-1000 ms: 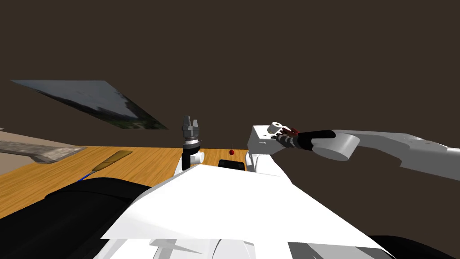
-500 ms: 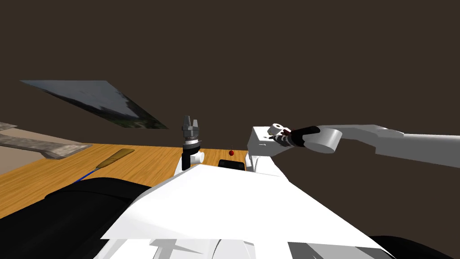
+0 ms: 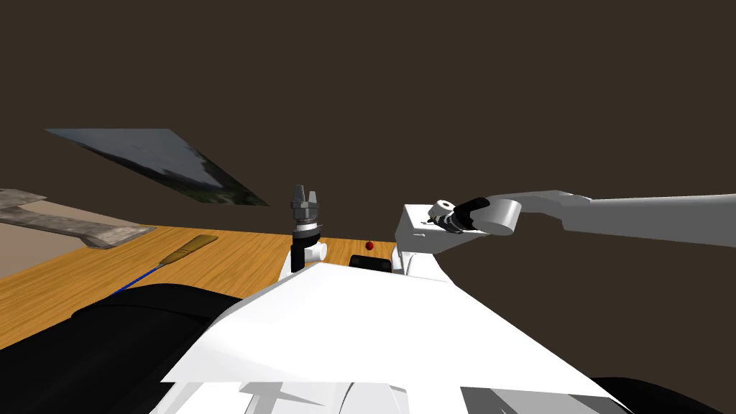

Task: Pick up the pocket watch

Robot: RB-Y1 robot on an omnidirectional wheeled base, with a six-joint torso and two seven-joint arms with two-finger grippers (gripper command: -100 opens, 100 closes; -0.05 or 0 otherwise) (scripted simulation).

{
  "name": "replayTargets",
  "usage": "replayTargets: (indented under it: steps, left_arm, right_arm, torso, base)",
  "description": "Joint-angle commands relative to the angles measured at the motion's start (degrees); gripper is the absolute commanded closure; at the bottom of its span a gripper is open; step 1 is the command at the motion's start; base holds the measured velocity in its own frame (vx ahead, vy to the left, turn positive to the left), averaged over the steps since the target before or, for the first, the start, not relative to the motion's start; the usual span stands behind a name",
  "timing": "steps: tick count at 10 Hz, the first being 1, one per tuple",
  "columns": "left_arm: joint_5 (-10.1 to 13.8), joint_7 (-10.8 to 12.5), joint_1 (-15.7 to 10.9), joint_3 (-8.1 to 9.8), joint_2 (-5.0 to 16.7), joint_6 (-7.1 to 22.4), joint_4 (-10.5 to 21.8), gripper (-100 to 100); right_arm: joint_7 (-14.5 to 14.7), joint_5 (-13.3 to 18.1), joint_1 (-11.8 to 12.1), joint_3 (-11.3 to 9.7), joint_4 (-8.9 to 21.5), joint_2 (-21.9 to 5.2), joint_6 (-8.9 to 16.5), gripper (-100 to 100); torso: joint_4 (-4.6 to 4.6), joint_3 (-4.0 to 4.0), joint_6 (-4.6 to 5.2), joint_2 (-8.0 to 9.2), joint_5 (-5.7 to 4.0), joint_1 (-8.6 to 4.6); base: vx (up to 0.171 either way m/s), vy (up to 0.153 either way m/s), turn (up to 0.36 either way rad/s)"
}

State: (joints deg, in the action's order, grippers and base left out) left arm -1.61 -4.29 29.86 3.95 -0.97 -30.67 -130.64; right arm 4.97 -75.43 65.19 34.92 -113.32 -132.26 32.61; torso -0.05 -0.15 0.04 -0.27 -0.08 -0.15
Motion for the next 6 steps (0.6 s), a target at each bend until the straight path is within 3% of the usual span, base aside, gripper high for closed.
replayTargets:
  steps: [1, 6]
  left_arm:
    - [0.0, 0.0, 0.0, 0.0, 0.0, 0.0, 0.0, 0]
    - [0.0, 0.0, 0.0, 0.0, 0.0, 0.0, 0.0, 0]
  right_arm:
    - [0.08, -0.81, 0.1, 0.12, 0.51, -1.92, 0.73, -100]
    - [-0.25, -4.49, 1.14, 0.84, 3.58, -9.47, 3.74, -100]
  torso:
    - [0.0, 0.0, 0.0, 0.0, 0.0, 0.0]
    - [0.0, 0.0, 0.01, 0.01, -0.01, 0.02]
  base:
    - [0.041, -0.04, 0.033]
    - [0.052, -0.05, 0.045]
